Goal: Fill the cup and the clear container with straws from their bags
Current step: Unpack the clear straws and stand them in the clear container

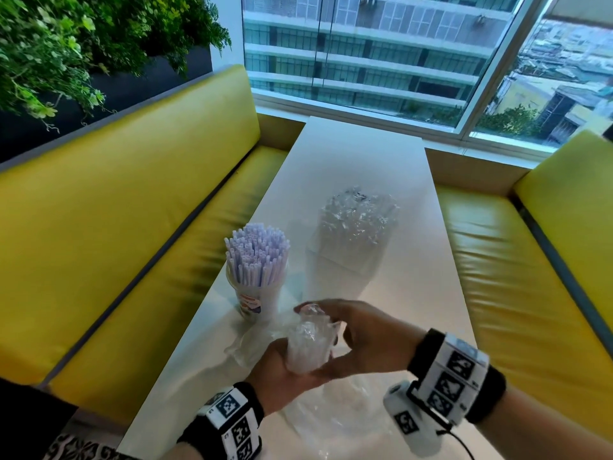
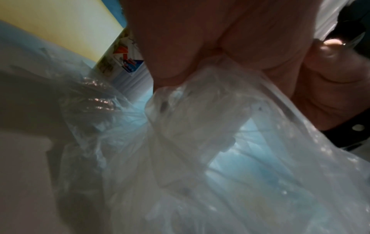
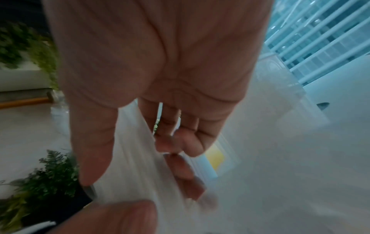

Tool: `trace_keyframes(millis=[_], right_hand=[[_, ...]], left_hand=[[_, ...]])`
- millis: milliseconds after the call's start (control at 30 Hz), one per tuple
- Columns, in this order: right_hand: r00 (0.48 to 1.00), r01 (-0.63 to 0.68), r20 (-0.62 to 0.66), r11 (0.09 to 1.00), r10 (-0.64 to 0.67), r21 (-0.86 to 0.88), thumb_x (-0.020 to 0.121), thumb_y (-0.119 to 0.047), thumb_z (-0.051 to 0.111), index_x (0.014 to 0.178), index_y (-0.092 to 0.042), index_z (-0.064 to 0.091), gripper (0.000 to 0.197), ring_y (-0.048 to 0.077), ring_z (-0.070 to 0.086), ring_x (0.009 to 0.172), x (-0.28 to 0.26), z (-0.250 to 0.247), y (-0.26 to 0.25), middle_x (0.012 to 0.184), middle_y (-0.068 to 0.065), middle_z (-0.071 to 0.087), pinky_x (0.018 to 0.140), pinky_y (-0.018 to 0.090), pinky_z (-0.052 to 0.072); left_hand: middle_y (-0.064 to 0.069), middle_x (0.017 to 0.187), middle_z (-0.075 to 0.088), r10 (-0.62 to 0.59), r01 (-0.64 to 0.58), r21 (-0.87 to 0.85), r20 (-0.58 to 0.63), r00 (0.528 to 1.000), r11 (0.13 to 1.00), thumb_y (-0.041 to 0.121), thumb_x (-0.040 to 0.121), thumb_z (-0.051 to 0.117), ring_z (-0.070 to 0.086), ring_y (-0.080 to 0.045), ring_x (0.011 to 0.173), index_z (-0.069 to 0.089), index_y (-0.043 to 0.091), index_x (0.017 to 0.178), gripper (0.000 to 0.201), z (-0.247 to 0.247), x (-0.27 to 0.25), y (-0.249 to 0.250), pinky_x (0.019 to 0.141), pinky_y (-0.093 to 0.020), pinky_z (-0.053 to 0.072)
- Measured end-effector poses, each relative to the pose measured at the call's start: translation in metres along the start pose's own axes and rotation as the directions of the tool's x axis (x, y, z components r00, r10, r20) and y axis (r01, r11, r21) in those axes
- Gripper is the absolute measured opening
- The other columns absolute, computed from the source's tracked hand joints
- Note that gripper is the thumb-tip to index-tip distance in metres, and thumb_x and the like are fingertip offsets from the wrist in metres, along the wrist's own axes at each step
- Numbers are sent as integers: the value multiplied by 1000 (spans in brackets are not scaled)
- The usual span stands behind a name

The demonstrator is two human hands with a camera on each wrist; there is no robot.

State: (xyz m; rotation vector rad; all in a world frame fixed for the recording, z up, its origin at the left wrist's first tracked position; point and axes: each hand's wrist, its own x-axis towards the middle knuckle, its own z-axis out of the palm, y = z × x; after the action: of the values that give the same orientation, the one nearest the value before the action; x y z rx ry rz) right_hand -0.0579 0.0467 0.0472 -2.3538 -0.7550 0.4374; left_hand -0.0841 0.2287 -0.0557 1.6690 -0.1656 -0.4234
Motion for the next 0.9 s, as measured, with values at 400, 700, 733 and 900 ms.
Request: trace_keyframes(millis=[400, 700, 733, 900], right_hand=[[937, 143, -332, 987, -113, 67, 71, -12, 81, 88, -17, 71, 21, 4, 60, 73, -11, 27, 8, 85, -8, 62, 67, 11, 44], [931, 12, -337, 913, 138, 409, 70, -13, 83, 97, -33, 66, 38, 14, 67, 81, -17, 43, 7, 89, -6, 70, 76, 33, 57], [936, 10, -320, 895, 149, 447, 71, -13, 83, 96, -32, 67, 35, 15, 68, 82, -17, 45, 7, 89, -5, 71, 77, 36, 58], [929, 54, -364, 945, 71, 322, 79, -12, 77, 75, -25, 67, 17, 8, 61, 69, -16, 48, 10, 75, -13, 62, 67, 21, 48]], left_hand=[[-6, 105, 75, 16, -16, 3, 48, 999, 1000, 53, 52, 91, 69, -28, 102, 69, 31, 103, 60, -4, 5, -7, 94, -55, 52], [-3, 114, 73, 8, -8, -6, 75, 997, 1000, 45, 66, 87, 67, -21, 111, 66, 26, 118, 59, -8, 4, -10, 100, -51, 50], [-3, 115, 73, 14, -13, -8, 84, 996, 1000, 42, 69, 86, 67, -21, 112, 66, 25, 119, 57, -7, 5, -10, 100, -51, 50], [0, 114, 73, 23, -25, 25, 60, 998, 999, 45, 71, 84, 67, -18, 111, 67, 25, 117, 53, -7, 6, -12, 100, -48, 50]])
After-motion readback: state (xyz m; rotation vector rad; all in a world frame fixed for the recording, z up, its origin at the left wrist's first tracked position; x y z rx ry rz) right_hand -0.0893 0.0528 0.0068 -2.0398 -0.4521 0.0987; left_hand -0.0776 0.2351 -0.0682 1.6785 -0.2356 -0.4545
